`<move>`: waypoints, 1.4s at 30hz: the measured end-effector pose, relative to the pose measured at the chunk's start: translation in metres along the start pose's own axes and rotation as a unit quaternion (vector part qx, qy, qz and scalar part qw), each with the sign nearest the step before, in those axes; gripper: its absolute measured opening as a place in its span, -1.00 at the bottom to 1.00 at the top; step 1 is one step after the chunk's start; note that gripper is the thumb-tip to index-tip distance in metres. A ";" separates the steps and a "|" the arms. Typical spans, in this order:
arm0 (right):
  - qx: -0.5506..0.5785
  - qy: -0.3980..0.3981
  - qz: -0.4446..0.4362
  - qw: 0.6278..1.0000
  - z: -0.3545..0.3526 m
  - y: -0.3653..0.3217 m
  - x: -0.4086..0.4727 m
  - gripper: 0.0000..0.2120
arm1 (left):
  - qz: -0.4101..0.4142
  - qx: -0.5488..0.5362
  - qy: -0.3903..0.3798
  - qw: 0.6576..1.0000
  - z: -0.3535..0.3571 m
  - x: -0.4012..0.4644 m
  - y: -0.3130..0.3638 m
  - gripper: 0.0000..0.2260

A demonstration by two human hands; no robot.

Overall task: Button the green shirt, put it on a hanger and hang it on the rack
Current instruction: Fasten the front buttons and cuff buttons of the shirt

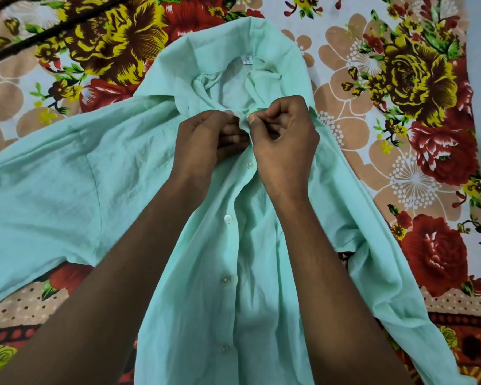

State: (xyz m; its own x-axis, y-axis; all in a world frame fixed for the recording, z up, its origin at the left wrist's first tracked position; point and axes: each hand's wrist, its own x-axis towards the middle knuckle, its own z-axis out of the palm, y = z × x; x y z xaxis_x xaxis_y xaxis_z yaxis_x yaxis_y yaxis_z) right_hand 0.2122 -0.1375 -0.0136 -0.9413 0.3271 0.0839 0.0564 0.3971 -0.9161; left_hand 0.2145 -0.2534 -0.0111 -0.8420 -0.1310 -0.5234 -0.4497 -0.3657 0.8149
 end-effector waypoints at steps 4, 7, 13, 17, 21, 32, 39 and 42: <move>-0.005 -0.002 -0.011 1.000 0.000 0.001 -0.001 -0.78 | 0.039 0.040 0.010 0.998 -0.001 0.000 -0.005 -0.73; -0.004 -0.002 -0.014 1.000 0.000 0.000 -0.001 -0.77 | 0.078 0.105 0.017 0.991 -0.004 0.003 -0.010 -0.75; -0.004 -0.005 -0.014 1.000 0.000 0.001 0.000 -0.81 | 0.135 0.194 0.012 0.972 -0.006 0.005 -0.014 -0.82; -0.015 -0.008 -0.022 1.000 0.000 0.002 0.001 -0.81 | 0.157 0.227 0.008 0.961 -0.006 0.007 -0.011 -0.84; -0.027 -0.003 -0.042 0.999 0.000 0.004 0.002 -0.80 | 0.148 0.211 -0.020 0.966 -0.009 0.006 -0.010 -0.89; -0.030 -0.033 -0.051 0.998 0.000 0.007 0.004 -0.78 | 0.168 0.199 -0.021 0.965 -0.017 0.012 -0.011 -0.93; -0.035 -0.061 -0.077 0.995 -0.002 0.008 0.005 -0.81 | 0.140 0.159 -0.029 0.977 -0.017 0.014 -0.010 -0.93; -0.014 -0.088 -0.069 0.994 -0.005 0.006 0.005 -0.77 | 0.143 0.158 -0.019 0.977 -0.018 0.016 -0.012 -0.92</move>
State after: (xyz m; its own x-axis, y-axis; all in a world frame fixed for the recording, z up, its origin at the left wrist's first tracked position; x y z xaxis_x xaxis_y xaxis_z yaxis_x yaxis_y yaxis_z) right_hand 0.2098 -0.1296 -0.0171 -0.9843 0.1139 0.1351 -0.0697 0.4519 -0.8894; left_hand 0.2120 -0.2675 -0.0336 -0.9546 -0.1500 -0.2575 -0.2581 -0.0163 0.9660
